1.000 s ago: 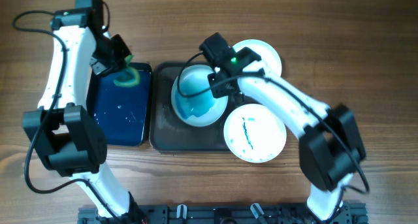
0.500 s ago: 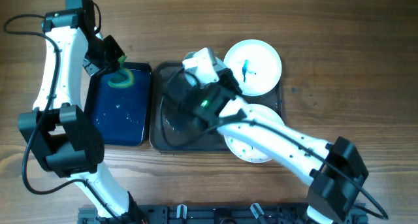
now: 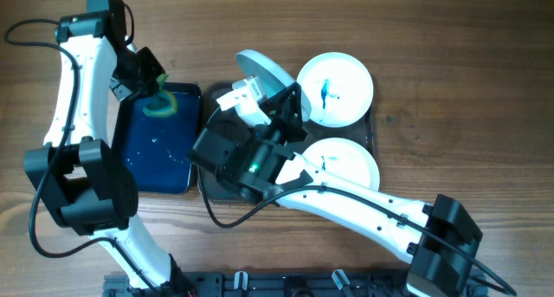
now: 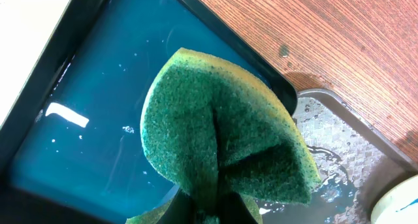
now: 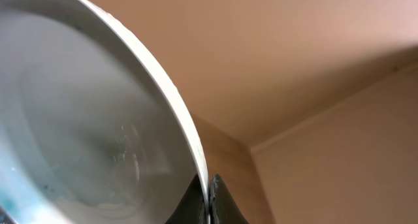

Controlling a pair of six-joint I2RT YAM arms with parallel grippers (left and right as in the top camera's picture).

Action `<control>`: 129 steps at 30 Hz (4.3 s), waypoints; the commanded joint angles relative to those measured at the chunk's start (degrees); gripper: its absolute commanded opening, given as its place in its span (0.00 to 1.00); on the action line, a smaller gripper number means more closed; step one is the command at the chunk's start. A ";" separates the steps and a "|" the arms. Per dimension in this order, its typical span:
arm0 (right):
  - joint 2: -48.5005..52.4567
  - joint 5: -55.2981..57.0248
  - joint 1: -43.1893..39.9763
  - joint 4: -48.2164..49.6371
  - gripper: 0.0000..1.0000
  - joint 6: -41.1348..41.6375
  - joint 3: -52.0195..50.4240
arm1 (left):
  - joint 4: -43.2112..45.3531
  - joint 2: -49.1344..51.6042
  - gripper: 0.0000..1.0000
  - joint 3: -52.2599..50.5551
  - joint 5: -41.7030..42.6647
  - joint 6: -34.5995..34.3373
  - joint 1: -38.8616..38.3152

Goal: Clean dirty plates on tray and stack at the side

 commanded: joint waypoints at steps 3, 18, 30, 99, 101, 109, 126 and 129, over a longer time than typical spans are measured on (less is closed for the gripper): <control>-2.01 -33.29 -4.90 -0.28 0.04 0.42 -0.44 | -0.26 -1.44 0.04 0.92 0.66 0.87 -0.70; -12.39 -97.55 -53.05 -5.38 0.04 4.61 0.70 | 0.46 -1.44 0.04 0.92 -2.58 0.44 -7.32; -11.19 -92.80 -84.83 -1.75 0.04 5.40 -15.15 | 1.49 -1.44 0.04 0.92 -2.60 0.44 -8.92; -15.52 -105.22 -59.69 2.38 0.04 -8.52 -40.76 | -1.53 -1.44 0.04 0.92 -10.73 0.46 -8.96; -16.72 -105.26 -58.66 1.07 0.04 -7.23 -38.64 | -1.53 -1.44 0.04 0.92 -10.73 0.44 -8.96; -18.43 -93.33 -42.29 4.09 0.04 8.96 -23.26 | -1.07 -1.44 0.04 0.92 -10.43 0.00 -8.98; 12.72 -89.09 -29.68 7.96 0.04 6.23 -2.49 | 0.46 -1.36 0.04 0.92 0.44 -2.14 -9.53; 15.41 -93.81 -30.29 8.02 0.04 6.36 -2.49 | 1.25 -0.33 0.04 0.20 5.49 -3.26 -11.52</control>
